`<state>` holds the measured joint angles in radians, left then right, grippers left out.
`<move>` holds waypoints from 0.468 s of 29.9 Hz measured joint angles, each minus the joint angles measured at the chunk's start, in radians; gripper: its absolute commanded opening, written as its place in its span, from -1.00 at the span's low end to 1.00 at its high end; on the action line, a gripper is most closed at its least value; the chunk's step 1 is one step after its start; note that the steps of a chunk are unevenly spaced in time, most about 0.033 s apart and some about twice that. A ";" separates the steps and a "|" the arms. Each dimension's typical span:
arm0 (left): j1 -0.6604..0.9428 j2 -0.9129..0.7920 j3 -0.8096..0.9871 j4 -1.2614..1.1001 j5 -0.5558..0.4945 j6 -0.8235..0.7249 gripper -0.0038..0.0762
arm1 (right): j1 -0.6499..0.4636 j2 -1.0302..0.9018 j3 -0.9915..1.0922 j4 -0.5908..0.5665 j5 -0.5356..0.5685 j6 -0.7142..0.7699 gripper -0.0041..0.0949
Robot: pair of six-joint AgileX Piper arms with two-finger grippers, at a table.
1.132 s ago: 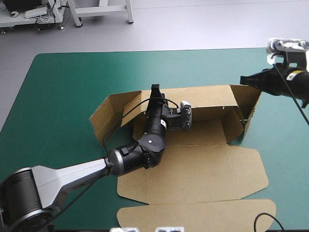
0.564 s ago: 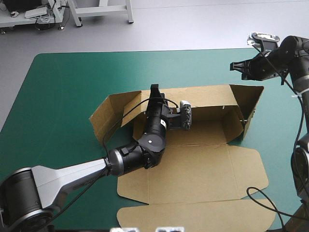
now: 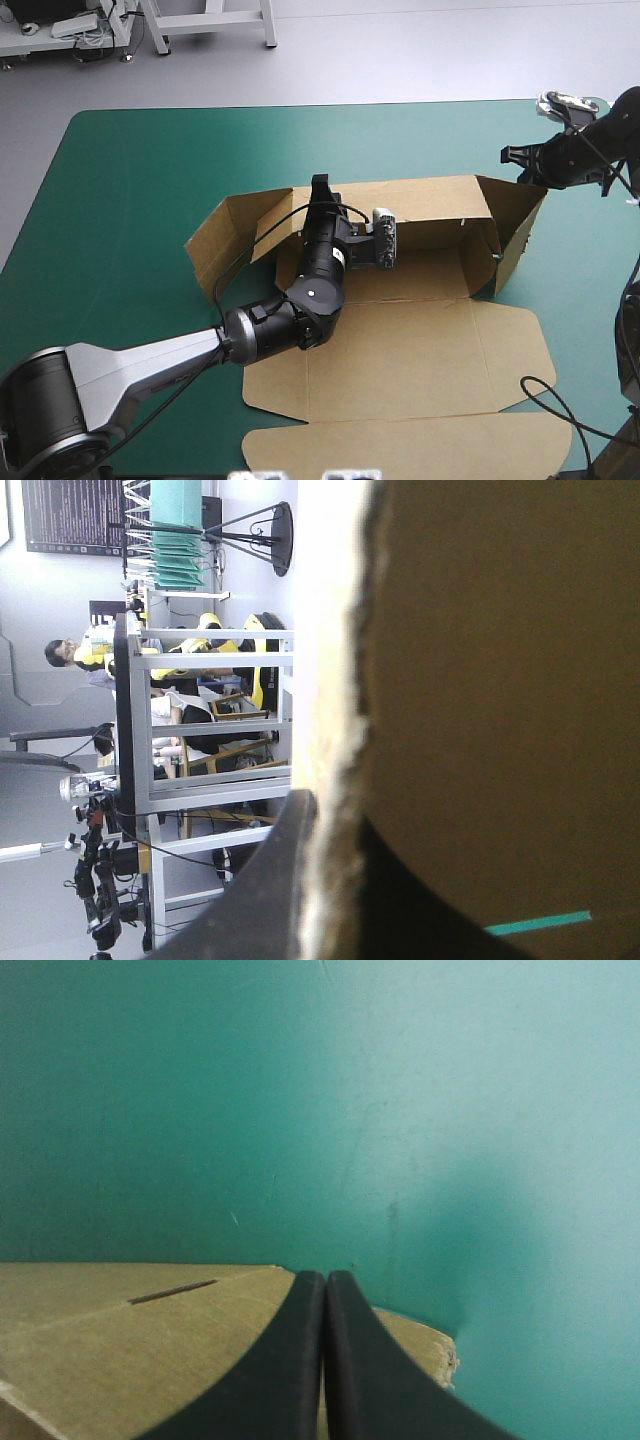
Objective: Fold the box
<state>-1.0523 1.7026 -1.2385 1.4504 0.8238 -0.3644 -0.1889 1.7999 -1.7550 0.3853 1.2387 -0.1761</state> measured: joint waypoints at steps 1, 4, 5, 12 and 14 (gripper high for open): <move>0.000 0.000 0.000 0.000 0.000 0.000 -0.93 | 0.000 -0.006 0.009 0.009 0.001 -0.008 -0.95; 0.000 0.000 0.000 0.000 0.002 0.000 -0.93 | 0.000 -0.032 0.035 0.022 0.000 -0.023 -0.95; 0.000 0.000 0.000 0.000 0.003 0.000 -0.93 | 0.000 -0.041 0.043 0.024 0.000 -0.026 -0.95; -0.001 0.000 0.000 0.000 0.005 0.000 -0.93 | -0.001 -0.128 0.170 0.067 -0.002 -0.090 -0.95; -0.001 0.000 0.000 0.000 0.005 0.000 -0.93 | -0.001 -0.142 0.206 0.069 -0.002 -0.114 -0.95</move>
<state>-1.0532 1.7026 -1.2385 1.4504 0.8292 -0.3644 -0.1896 1.6581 -1.5491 0.4547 1.2365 -0.2900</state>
